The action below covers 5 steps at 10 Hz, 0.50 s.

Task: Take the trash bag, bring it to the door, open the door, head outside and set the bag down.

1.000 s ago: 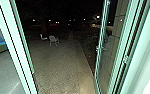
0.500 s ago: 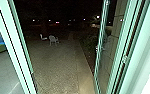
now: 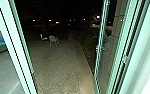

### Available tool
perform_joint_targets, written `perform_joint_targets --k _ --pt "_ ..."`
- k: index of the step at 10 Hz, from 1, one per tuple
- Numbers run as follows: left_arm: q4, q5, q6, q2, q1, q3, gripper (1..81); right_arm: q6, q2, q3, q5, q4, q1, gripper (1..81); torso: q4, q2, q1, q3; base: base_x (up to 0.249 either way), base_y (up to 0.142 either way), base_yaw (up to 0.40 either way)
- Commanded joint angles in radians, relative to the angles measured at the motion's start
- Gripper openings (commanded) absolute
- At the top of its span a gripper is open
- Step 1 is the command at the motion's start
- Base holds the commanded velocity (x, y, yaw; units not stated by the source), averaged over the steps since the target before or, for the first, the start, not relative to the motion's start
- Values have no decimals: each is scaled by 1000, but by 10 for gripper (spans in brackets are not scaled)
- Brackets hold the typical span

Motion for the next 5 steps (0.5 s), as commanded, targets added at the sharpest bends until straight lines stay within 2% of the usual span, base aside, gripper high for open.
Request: perform_joint_targets --k 1,3,5 --pt "12 30 5 -7 -56 5 10 -1 6 10 -44 -19 23 811 0 0 0 0 0 0 0" --pt "17 30 5 -15 -56 5 10 -1 9 7 8 -19 18 811 0 0 0 0 0 0 0" --pt "17 32 6 -24 -54 4 10 -1 9 7 10 -19 14 811 0 0 0 0 0 0 0"
